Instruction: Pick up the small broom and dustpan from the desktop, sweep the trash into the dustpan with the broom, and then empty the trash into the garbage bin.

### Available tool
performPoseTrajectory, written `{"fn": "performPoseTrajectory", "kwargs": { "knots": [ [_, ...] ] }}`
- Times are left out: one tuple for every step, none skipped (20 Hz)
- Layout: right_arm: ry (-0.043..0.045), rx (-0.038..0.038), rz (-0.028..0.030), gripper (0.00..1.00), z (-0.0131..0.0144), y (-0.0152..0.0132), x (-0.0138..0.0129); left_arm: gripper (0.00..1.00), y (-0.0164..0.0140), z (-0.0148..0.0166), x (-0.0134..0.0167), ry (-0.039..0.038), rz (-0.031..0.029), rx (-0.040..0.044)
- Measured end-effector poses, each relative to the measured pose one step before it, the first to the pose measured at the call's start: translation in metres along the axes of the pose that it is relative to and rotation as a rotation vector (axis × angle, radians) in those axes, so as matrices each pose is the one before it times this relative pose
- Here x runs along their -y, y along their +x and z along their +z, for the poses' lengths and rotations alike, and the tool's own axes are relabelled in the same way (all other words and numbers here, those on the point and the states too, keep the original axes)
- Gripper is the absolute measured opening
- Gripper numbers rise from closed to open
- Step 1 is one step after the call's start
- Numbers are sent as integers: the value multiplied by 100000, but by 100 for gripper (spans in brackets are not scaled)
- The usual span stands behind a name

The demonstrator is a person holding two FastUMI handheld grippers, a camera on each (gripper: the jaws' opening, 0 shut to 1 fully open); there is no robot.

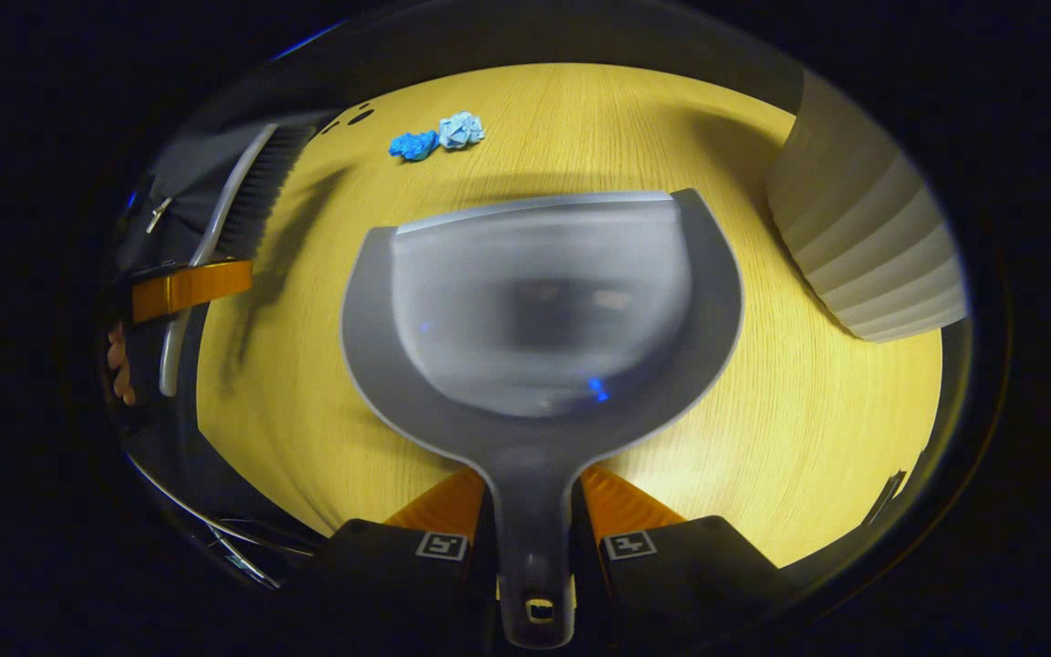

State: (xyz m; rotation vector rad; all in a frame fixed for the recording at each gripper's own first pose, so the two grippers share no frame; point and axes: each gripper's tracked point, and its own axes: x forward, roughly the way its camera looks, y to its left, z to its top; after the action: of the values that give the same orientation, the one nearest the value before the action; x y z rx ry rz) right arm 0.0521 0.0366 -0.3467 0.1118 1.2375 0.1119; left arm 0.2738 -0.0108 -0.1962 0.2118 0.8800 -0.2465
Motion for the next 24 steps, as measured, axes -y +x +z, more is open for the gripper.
{"fn": "performPoseTrajectory", "kwargs": {
  "knots": [
    [320, -20, 389, 39, -206, -229, 90, 25, 605, 811, -381, 924, 368, -361],
    [-1610, -39, -632, 39, -7, 145, 314, 24, 712, 668, -98, 821, -398, -792],
    [-1681, 165, -908, 37, 120, 40, 188, 25, 732, 815, -180, 1973, -355, -836],
    [-1558, -361, 37, 36, -138, 5, 43, 24, 774, 794, -208, 3282, -321, -468],
    [-1613, -454, 251, 37, -199, 84, 165, 25, 629, 1000, -242, 3919, -236, -543],
    [-1327, -497, 592, 35, -103, -29, 201, 25, 705, 658, -160, 3779, -52, -789],
    [-1235, -163, 535, 35, 33, -192, 503, 24, 651, 809, -309, 3208, 437, -987],
    [-882, -156, 280, 35, 9, -150, 493, 24, 722, 525, -452, 2141, 879, -1539],
    [-152, 206, 169, 35, 96, 153, 350, 24, 551, 630, -110, 1154, -49, -1664],
    [34, 374, -31, 35, 140, 135, 437, 24, 641, 386, 212, 1204, -1208, -1882],
    [-388, 512, -279, 35, 384, 457, 134, 25, 575, 444, 165, 2676, -1254, -1806],
    [-844, 406, -361, 35, 354, 338, 288, 25, 423, 485, -201, 4139, 111, -1192],
    [-916, 535, -362, 35, 195, 555, 182, 25, 312, 574, -285, 4616, 1035, -914],
    [-780, 77, -187, 35, 131, 286, 105, 25, 245, 588, -232, 4048, 1157, -422],
    [-680, -83, 81, 35, -228, -287, 185, 25, 229, 615, -76, 3211, 30, -717],
    [-428, 37, 58, 35, -45, -89, 160, 25, 227, 381, -106, 3880, 301, -1122],
    [-497, -290, 213, 35, -58, 5, 90, 24, 191, 565, -83, 4203, 16, -848],
    [-722, -206, 100, 35, -44, 25, 149, 25, 269, 343, 316, 4193, -1204, -795],
    [-610, -132, 41, 35, -59, 55, 112, 25, 211, 454, 442, 4661, -1875, -499],
    [-79, -173, 206, 35, -55, -92, 156, 24, 41, 274, 432, 4694, -2310, -302],
    [-252, -376, 234, 35, -173, -515, -237, 25, 164, 303, 200, 4944, -1961, 75],
    [-584, -195, 70, 35, 169, -220, -227, 25, 89, 277, 461, 3874, -2518, -82],
    [-985, -273, -96, 35, 285, -418, -23, 25, 175, 307, 679, 3073, -2073, -761],
    [-920, -405, -143, 35, 251, -80, 6, 25, -47, 62, 116, 3422, -1728, -393]
  ]
}}
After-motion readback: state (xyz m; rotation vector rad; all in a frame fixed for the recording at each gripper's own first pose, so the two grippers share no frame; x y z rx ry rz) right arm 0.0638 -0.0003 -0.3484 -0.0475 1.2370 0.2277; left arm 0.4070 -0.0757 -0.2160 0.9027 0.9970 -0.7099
